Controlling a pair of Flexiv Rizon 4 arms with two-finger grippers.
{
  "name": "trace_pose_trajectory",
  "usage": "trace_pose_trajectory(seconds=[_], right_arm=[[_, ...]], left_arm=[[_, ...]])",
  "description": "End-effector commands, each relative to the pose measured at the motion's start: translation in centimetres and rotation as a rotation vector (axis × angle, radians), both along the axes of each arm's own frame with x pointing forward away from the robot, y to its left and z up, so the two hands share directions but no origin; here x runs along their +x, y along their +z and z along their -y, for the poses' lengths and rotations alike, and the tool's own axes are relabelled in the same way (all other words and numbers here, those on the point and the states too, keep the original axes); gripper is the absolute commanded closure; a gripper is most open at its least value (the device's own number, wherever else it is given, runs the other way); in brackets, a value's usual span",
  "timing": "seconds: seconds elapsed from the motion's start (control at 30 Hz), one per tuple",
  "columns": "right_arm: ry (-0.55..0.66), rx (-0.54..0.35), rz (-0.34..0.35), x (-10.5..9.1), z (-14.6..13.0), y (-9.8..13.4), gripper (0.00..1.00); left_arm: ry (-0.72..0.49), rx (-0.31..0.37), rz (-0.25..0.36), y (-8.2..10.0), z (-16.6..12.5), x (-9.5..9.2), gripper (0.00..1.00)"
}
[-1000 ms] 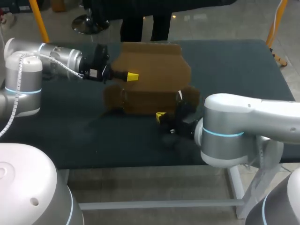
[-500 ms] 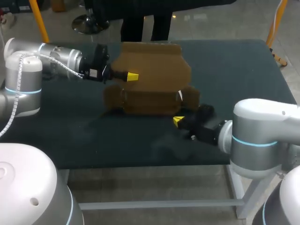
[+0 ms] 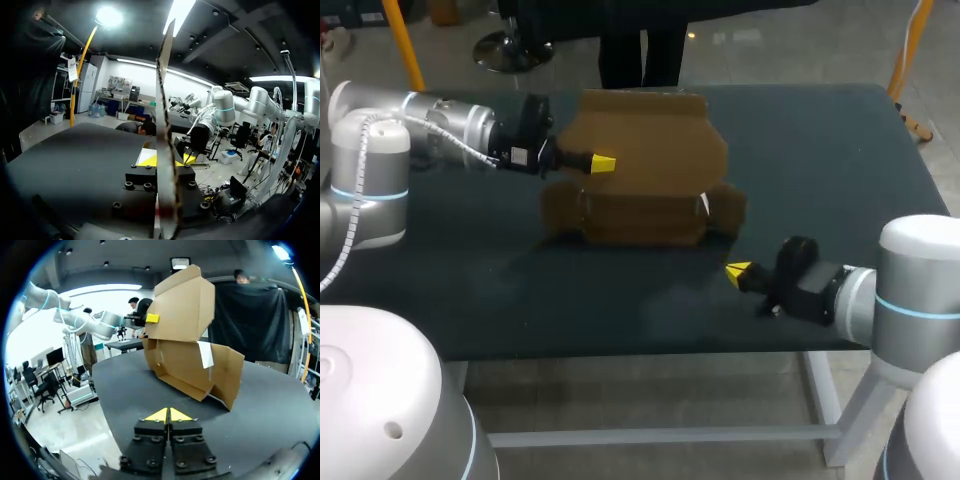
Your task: Assemble the packaging by folding the flat box into shape, placing the metal phone stand inside, and closing the box properly
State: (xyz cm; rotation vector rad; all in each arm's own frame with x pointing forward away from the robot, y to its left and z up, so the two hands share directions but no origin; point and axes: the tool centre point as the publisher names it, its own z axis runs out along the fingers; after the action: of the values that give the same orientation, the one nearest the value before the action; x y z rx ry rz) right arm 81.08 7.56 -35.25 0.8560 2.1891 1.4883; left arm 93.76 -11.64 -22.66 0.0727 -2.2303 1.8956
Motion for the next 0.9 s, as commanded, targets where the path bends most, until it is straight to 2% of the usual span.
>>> trace_pose_trajectory(seconds=[0.03,0.2,0.3,0.33,0.6,0.9], right_arm=[[0.032,-0.001,0.01,-2.3,3.1,1.3,0.71],[0.034,-0.023,0.029,-2.7,4.5,1.4,0.52],[0.047,-0.037,0.047,-3.0,5.4,1.5,0.06],[0.052,-0.041,0.05,-3.0,5.6,1.6,0.0],[0.041,-0.063,0.084,-2.2,7.4,1.8,0.0],[0.048,-0.085,0.105,0.6,8.4,1.4,0.0]], left_arm=[[-0.003,0.0,-0.001,-0.2,-0.1,0.0,1.0],[-0.003,0.0,-0.001,-0.2,-0.1,0.0,1.0],[-0.003,0.0,-0.001,-0.2,-0.1,0.0,1.0],[-0.003,0.0,-0.001,-0.2,-0.1,0.0,1.0],[-0.003,0.0,-0.001,-0.2,-0.1,0.0,1.0],[-0.003,0.0,-0.001,-0.2,-0.1,0.0,1.0]])
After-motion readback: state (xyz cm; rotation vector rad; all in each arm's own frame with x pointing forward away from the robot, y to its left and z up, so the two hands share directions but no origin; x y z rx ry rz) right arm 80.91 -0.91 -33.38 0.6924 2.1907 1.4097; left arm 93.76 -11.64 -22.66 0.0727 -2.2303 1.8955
